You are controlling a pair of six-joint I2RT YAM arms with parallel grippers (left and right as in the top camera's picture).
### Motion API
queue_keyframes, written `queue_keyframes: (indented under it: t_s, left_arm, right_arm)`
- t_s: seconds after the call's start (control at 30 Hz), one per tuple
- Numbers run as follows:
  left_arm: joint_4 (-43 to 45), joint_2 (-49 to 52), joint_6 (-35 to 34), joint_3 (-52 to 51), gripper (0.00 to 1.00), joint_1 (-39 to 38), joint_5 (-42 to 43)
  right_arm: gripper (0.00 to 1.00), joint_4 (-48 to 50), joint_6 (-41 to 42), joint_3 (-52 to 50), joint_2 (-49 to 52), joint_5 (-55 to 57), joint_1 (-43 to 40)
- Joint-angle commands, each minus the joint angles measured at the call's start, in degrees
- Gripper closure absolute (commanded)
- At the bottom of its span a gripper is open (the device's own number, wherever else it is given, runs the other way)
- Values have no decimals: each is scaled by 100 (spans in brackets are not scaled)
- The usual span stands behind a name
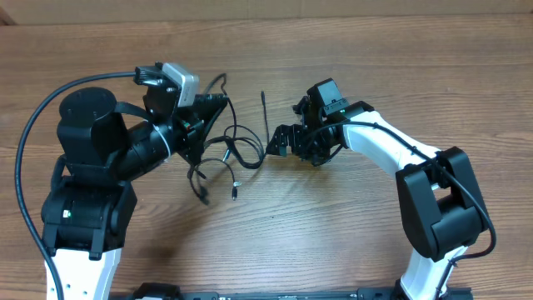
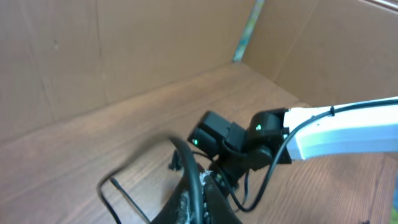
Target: Untangle cables
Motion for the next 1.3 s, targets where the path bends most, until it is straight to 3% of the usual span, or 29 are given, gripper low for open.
queue_keyframes:
  t_s: [0.0,0.2,0.47,0.7,0.9,1.27]
  left_arm:
    - [-184,-13,-55,55,94,-2,116]
    - [-374,-11,-55,55,96,-2,120]
    - [-817,28,33,55,96,-2,127]
    - [-1165,122,35,55,96,-2,125]
    - [-1200,260,33,55,96,-2,127]
    - [-1178,625,33,55,96,-2,560]
  right_arm:
    - [0,20,107,-28,-122,671,2]
    - [0,-35,166,-31,-122,1318,2]
    - [0,-229,999,-188,-120,2758,15]
    - [0,-299,935,-208,-125,2179,-28]
    - [0,-39,15,-205,-133,240,-330]
    - [0,-24,-70,-457,-131,984,-468]
